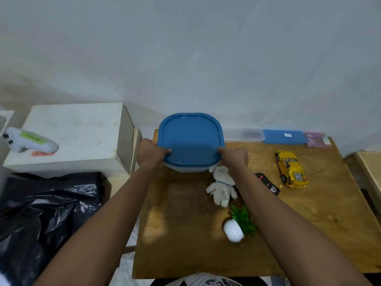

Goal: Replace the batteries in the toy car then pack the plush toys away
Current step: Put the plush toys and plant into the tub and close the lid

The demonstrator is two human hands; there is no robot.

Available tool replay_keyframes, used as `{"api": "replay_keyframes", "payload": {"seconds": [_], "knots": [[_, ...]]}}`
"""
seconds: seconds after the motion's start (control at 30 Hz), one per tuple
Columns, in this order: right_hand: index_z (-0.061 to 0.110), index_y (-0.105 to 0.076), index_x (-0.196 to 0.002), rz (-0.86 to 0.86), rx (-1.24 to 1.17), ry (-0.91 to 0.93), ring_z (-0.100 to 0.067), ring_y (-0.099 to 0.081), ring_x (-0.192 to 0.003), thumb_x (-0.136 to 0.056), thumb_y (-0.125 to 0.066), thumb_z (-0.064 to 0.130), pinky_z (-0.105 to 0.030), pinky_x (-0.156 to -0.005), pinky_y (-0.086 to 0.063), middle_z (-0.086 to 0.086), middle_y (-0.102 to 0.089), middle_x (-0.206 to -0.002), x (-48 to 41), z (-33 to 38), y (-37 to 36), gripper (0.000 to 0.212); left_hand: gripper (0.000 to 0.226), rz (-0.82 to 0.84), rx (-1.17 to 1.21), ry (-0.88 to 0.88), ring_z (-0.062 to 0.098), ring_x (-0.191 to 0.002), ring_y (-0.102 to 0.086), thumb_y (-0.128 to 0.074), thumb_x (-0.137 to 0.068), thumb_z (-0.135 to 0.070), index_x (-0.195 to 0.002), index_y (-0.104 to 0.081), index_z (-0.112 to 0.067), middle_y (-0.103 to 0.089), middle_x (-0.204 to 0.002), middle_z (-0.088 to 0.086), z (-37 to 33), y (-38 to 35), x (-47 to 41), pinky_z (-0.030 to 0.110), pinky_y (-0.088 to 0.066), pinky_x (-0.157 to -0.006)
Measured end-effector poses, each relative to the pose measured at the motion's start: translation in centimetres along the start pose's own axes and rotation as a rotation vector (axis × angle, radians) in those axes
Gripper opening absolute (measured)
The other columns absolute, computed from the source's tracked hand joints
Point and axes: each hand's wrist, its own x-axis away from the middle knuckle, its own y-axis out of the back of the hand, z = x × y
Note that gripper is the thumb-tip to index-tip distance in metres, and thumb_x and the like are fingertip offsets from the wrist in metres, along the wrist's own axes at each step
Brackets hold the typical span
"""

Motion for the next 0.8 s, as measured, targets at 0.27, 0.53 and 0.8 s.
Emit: {"api": "replay_keyframes", "payload": {"seconds": [0.27,0.53,0.8], "knots": [[0.011,-0.059,-0.084,0.043,-0.173,0.086,-0.021,-0.069,-0.078,-0.078,-0.074,0.008,-0.036,-0.067,-0.062,-0.009,-0.067,-0.090,1.0,-1.4,0.2,0.016,0.055,-0.042,0.217,-0.107,0.021,-0.097,-0.067,-0.076,-0.081,-0.031,-0.130,-0.060,-0.015,-0.067,-0.107,0.004,1.1,-0.2,2.3,0.043,-0.063,-0.077],[0.018,-0.059,-0.125,0.065,0.086,0.609,-0.004,-0.061,-0.077,-0.087,-0.067,0.015,-0.019,-0.065,-0.055,0.003,-0.066,-0.091,5.0,-8.4,2.3,0.039,0.036,-0.226,0.303,-0.185,0.007,-0.073,-0.057,-0.068,-0.090,-0.033,-0.118,-0.063,-0.011,-0.060,-0.085,-0.002,5.6,0.9,9.1,0.023,-0.044,-0.056],[0.026,-0.051,-0.125,0.124,0.604,0.782,-0.020,-0.061,-0.086,-0.083,-0.064,0.045,-0.035,-0.067,-0.053,0.001,-0.064,-0.092,8.9,-17.4,6.4,0.048,0.043,-0.210,0.160,-0.135,0.018,-0.086,-0.063,-0.073,-0.086,-0.016,-0.128,-0.064,-0.014,-0.067,-0.100,0.002,12.9,1.9,18.2,0.029,-0.051,-0.078]]}}
